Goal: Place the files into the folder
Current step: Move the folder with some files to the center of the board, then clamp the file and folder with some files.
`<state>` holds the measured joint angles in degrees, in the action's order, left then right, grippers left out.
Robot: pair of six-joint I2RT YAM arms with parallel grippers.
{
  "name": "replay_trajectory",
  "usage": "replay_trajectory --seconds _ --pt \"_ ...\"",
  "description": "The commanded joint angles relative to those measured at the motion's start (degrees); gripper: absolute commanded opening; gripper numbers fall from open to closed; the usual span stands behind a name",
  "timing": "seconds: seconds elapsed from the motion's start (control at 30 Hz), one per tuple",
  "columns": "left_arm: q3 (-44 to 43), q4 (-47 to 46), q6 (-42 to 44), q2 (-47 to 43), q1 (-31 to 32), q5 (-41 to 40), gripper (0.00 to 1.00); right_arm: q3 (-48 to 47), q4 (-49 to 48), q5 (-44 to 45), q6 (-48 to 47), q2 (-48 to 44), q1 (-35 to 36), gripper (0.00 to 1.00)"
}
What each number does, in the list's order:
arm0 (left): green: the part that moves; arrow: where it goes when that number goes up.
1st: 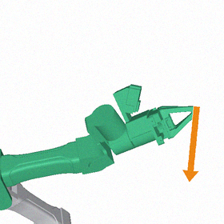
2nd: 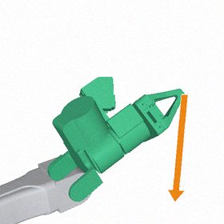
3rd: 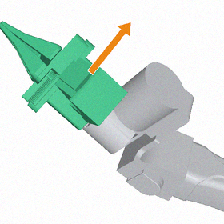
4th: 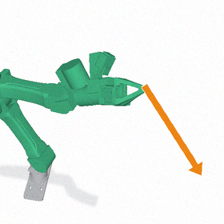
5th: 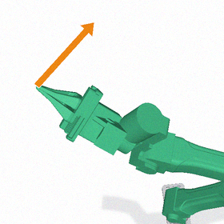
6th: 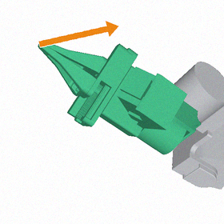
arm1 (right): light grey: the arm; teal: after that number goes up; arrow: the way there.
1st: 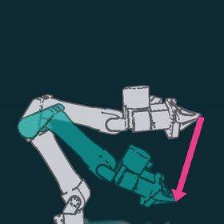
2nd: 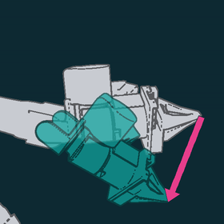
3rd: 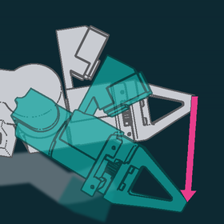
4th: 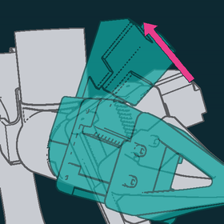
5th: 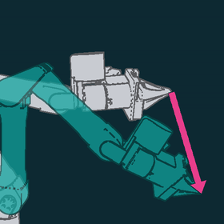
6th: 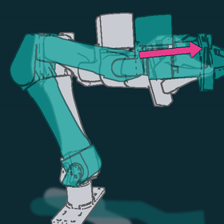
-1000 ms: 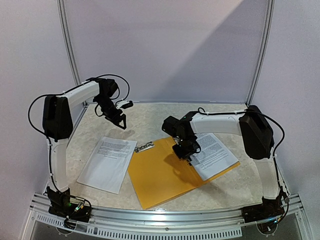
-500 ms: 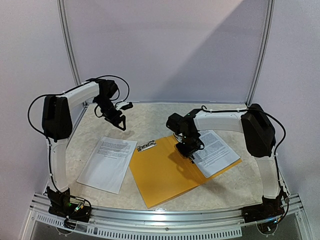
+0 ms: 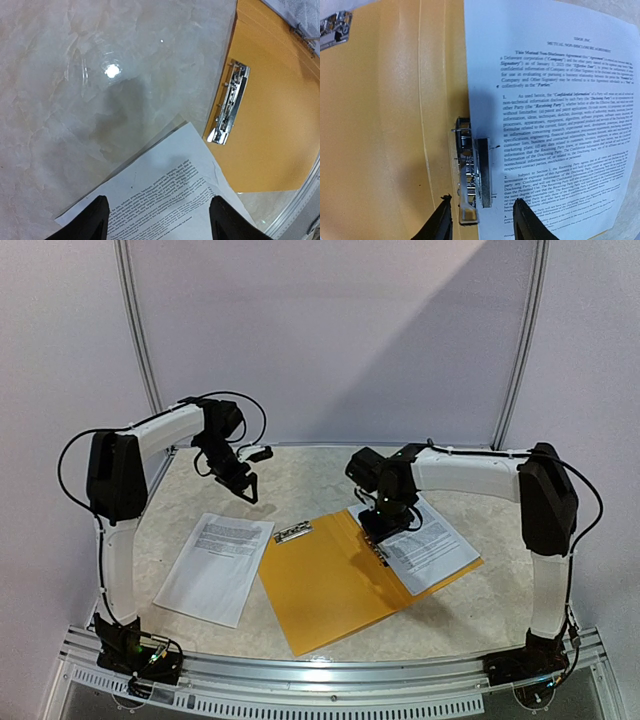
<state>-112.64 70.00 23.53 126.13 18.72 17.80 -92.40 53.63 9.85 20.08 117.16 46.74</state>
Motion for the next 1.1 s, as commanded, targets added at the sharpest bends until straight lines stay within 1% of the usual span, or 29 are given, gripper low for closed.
replay_trajectory --seconds 0.0,0.17,0.27,0.5,0.63,0.73,0.93,1.07 --pt "0.37 0.67 -0.06 -0.88 0.94 0.92 0.71 1.34 -0.56 -0.27 2.63 -2.23 -1.26 0.42" --pt "0.69 0.41 0.24 -0.41 2.17 0.37 0.68 3.12 0.80 1.43 8.57 -2.56 -1.21 0.39" --pt "0.23 0.14 0.41 0.26 3.44 -0.39 0.68 5.42 -1.57 -0.64 11.67 -4.02 -1.21 0.39" --pt "-0.98 0.35 0.70 1.12 5.61 -0.58 0.67 6.34 -3.57 -3.11 13.39 -5.78 -1.26 0.36" --pt "-1.30 0.37 0.81 1.25 6.55 -0.58 0.67 7.25 -5.81 -6.65 13.20 -7.77 -0.89 0.37" --pt "-2.01 0.40 0.99 1.76 7.47 -0.83 0.67 8.60 -7.41 -8.03 13.98 -11.14 -0.95 0.38" --pt "-6.56 1.05 0.76 4.05 10.23 -0.76 0.67 9.96 -7.44 -9.21 16.93 -15.23 -1.01 0.40" --pt "-10.97 -0.94 -1.27 6.45 13.62 -1.10 0.65 12.66 -9.83 -9.19 23.31 -17.03 -2.06 0.35"
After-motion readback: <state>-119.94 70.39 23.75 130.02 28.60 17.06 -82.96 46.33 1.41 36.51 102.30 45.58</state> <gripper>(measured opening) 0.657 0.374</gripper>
